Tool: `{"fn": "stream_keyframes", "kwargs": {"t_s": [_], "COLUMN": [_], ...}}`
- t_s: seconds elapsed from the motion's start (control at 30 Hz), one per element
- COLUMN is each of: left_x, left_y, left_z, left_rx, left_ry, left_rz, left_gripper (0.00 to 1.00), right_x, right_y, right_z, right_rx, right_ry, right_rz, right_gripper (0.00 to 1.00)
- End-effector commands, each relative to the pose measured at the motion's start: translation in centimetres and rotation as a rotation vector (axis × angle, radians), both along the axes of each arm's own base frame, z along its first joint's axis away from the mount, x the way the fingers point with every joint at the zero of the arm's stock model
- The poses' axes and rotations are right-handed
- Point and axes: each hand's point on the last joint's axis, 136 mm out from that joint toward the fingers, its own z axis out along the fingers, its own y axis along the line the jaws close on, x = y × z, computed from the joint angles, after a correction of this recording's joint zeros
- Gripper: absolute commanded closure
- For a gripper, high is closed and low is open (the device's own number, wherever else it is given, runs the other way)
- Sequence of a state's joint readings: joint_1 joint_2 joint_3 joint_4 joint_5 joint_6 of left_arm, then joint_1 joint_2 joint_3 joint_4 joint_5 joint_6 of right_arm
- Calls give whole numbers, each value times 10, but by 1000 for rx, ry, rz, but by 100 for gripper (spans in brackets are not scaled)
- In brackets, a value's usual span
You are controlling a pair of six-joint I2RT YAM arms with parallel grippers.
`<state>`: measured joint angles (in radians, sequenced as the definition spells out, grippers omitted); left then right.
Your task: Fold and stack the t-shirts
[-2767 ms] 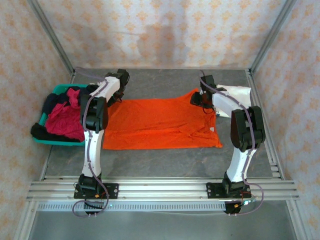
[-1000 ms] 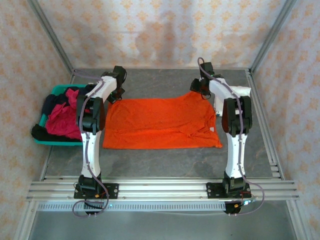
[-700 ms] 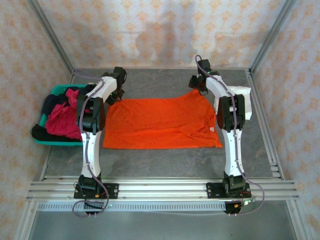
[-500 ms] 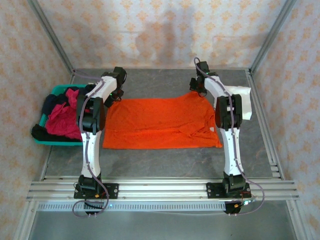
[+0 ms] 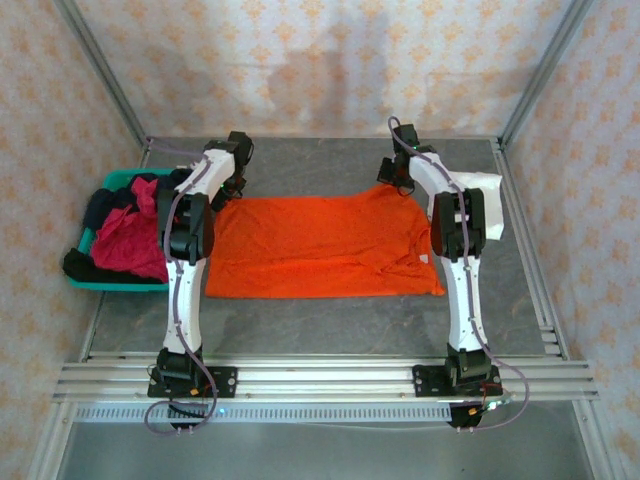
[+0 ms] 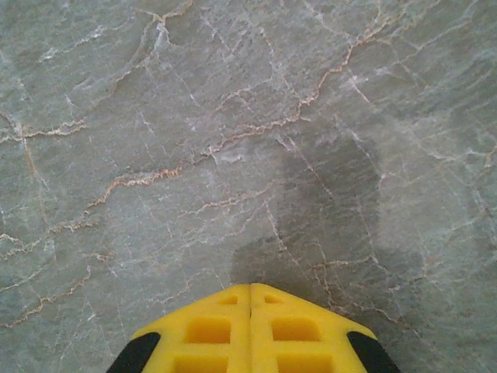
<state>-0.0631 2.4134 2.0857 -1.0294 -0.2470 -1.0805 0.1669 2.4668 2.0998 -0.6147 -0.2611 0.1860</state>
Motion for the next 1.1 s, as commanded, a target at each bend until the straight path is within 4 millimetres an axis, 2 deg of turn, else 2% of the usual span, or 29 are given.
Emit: {"fn": "stream_keyframes", "kwargs": {"t_s": [0.0, 0.17, 0.33, 0.5, 0.73, 0.83, 1.07], "left_x": [-16, -18, -19, -16, -3, -4, -19], "left_y": [2, 2, 2, 4, 3, 4, 2], "left_z": [-25, -32, -26, -9, 50, 67, 77], "left_rx": [-28, -36, -42, -24, 9, 13, 9], "left_ry": [90, 106, 88, 56, -85, -110, -91], "left_rz": [37, 37, 34, 14, -36, -44, -60], "left_gripper": [48, 82, 100, 100, 100, 100, 100], "right_x": [-3, -6, -6, -7, -16, -24, -51], "right_y": [-1, -2, 0, 1, 0, -1, -4], "right_z": [26, 30, 41, 59, 92, 102, 115], "right_rx": [11, 15, 34, 45, 53, 56, 63], "right_ry": [-28, -38, -54, -87, -152, -168, -179], "right_rz": [-5, -5, -6, -8, -3, 0, 12], "right_gripper": [100, 100, 100, 100, 100, 100, 100]}}
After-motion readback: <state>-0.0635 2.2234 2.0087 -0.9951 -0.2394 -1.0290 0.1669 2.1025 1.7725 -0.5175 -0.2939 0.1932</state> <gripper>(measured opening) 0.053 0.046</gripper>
